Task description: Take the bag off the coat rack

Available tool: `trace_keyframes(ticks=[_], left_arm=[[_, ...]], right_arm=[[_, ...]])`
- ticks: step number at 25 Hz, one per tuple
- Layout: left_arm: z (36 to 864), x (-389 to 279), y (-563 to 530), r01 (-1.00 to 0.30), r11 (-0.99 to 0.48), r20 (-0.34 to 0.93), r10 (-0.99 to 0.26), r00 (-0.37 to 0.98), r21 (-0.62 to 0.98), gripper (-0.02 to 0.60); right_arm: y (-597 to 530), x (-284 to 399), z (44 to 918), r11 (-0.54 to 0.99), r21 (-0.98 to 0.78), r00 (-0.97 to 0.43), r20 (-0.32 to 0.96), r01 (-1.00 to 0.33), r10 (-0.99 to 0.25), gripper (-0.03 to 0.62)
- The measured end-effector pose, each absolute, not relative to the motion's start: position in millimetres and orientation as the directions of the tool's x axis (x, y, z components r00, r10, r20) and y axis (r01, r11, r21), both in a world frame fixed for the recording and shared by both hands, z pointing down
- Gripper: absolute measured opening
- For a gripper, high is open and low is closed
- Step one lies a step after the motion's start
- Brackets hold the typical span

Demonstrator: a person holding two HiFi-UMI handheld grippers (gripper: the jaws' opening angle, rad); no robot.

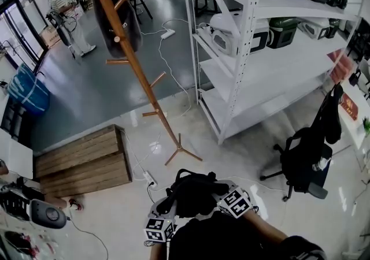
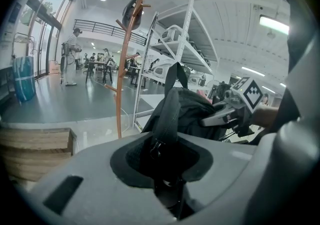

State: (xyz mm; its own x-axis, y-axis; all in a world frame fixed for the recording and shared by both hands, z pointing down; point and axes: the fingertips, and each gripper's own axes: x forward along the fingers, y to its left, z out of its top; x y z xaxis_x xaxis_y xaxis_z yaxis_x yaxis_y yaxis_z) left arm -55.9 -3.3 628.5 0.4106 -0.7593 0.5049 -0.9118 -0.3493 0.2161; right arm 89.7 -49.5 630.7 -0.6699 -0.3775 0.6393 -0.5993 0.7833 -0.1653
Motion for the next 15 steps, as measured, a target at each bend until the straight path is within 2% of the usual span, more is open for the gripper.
trace_keyframes(ticks=[15], left_arm=[[627.0, -62.0, 3.4, -0.912, -0.346, 0.507, -0.757, 0.411, 0.222, 0.089]], right_arm=[[-43.5, 83.6, 629.1, 0.788, -0.165, -0.670, 0.643, -0.594, -0.370, 0.075]])
